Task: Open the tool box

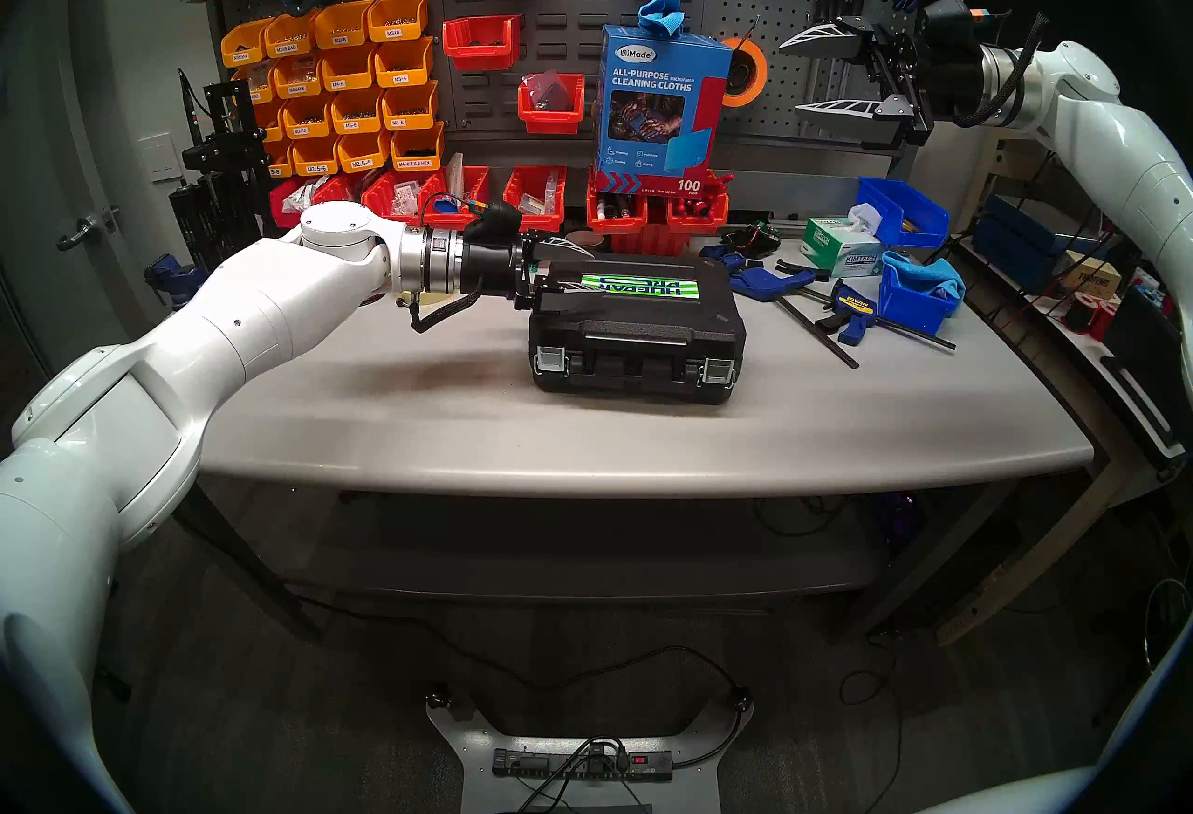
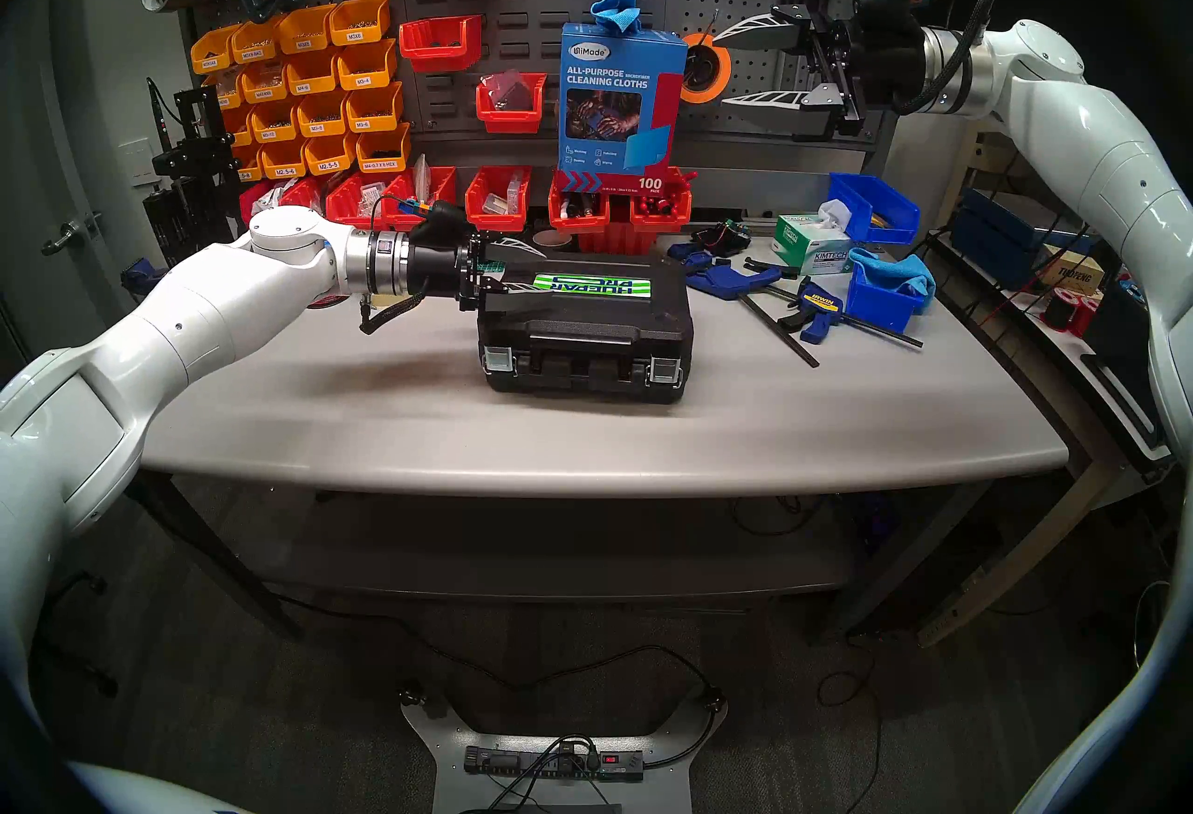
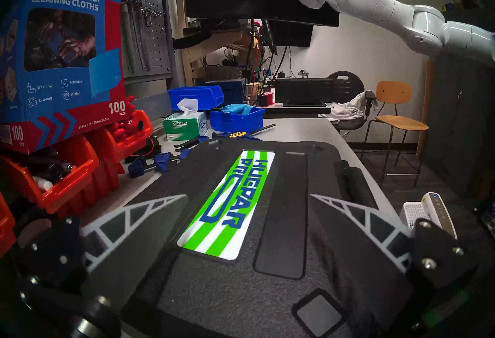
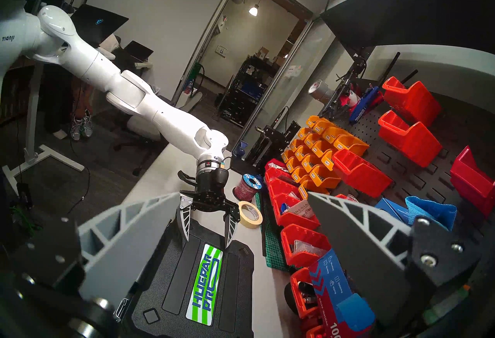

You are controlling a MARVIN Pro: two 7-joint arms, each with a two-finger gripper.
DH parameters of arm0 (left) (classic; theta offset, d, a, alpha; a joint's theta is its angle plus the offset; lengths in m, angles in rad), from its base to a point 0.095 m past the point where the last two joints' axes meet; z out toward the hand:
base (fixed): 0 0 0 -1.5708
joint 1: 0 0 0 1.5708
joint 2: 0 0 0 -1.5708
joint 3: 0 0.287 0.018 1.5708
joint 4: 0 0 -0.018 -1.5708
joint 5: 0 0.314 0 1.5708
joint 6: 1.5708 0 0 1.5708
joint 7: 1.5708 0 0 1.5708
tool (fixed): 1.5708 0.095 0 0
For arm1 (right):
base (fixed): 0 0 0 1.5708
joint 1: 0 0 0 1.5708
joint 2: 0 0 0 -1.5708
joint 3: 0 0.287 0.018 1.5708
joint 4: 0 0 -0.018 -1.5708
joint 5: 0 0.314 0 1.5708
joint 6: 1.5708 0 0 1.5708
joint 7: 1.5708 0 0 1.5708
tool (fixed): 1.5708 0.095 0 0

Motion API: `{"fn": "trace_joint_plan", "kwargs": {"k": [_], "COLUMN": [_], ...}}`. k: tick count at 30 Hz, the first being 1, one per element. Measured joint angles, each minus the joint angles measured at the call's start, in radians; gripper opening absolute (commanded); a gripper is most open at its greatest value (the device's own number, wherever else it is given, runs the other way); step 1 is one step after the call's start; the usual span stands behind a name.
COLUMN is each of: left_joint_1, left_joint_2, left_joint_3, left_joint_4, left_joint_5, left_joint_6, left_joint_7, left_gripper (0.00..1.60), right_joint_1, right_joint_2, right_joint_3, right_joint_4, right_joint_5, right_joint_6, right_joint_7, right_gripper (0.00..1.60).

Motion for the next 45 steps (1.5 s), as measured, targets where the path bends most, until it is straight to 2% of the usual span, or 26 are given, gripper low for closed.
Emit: {"fn": "trace_joint_plan", "kwargs": {"k": [7, 13, 25, 45], "left_joint_1": [0.007, 0.015, 0.024, 0.017], "left_joint_2": [0.000, 0.030, 0.067, 0.052], "left_joint_3": [0.004, 0.018, 0.024, 0.025], "left_joint_4": [-0.008, -0.052, -0.113, -0.087], "left_joint_5": [-0.004, -0.002, 0.001, 0.000], "left_joint_6": [0.049, 0.078, 0.082, 0.086], "left_joint_7": [-0.002, -0.021, 0.002, 0.028], "left_gripper": [1.60, 1.60, 1.60, 1.60], "right_joint_1": [0.010, 0.018, 0.030, 0.055], "right_joint_2": [0.001, 0.001, 0.003, 0.005], "right_joint_3": [-0.024, -0.038, -0.055, -0.099], "right_joint_4": [0.001, 0.002, 0.003, 0.006], "right_joint_5": [0.010, 0.019, 0.031, 0.056], "right_joint_6": [-0.005, -0.010, -0.016, -0.028], "right_joint_7": [0.000, 0.000, 0.000, 0.000], "right_gripper": [1.60, 1.60, 1.60, 1.60]}}
